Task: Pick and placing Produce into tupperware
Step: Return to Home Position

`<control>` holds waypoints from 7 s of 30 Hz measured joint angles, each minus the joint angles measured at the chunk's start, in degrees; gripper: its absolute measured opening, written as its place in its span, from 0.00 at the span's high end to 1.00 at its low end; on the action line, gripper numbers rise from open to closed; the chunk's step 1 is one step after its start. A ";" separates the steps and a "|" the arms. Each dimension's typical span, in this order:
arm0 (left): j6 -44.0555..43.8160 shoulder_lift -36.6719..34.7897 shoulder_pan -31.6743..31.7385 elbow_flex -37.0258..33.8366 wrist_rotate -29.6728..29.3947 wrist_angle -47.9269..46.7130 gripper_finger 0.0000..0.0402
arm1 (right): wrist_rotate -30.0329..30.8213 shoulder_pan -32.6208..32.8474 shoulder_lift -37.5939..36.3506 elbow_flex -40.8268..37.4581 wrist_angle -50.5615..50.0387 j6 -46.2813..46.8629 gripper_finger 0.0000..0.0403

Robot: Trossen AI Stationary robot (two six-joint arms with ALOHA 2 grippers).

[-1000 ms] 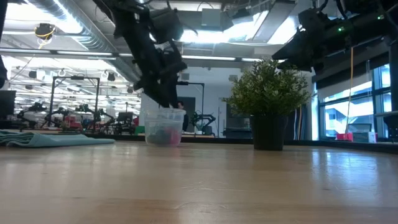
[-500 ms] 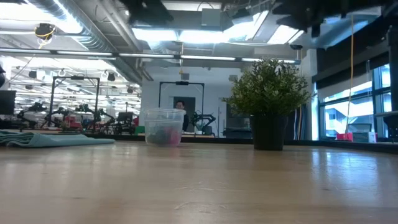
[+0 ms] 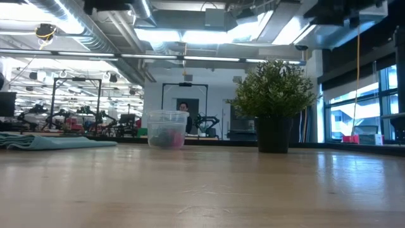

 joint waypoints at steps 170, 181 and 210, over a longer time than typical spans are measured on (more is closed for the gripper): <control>-0.39 -33.31 -0.11 -45.12 -4.94 18.76 0.65 | -6.05 -7.84 -26.10 -38.53 17.97 2.75 0.46; -0.39 -33.31 -0.11 -45.12 -4.94 18.75 0.65 | -6.04 -7.83 -26.10 -38.53 17.98 2.75 0.46; -0.39 -33.31 -0.11 -45.12 -4.94 18.78 0.65 | -6.03 -7.85 -26.13 -38.53 17.97 2.75 0.46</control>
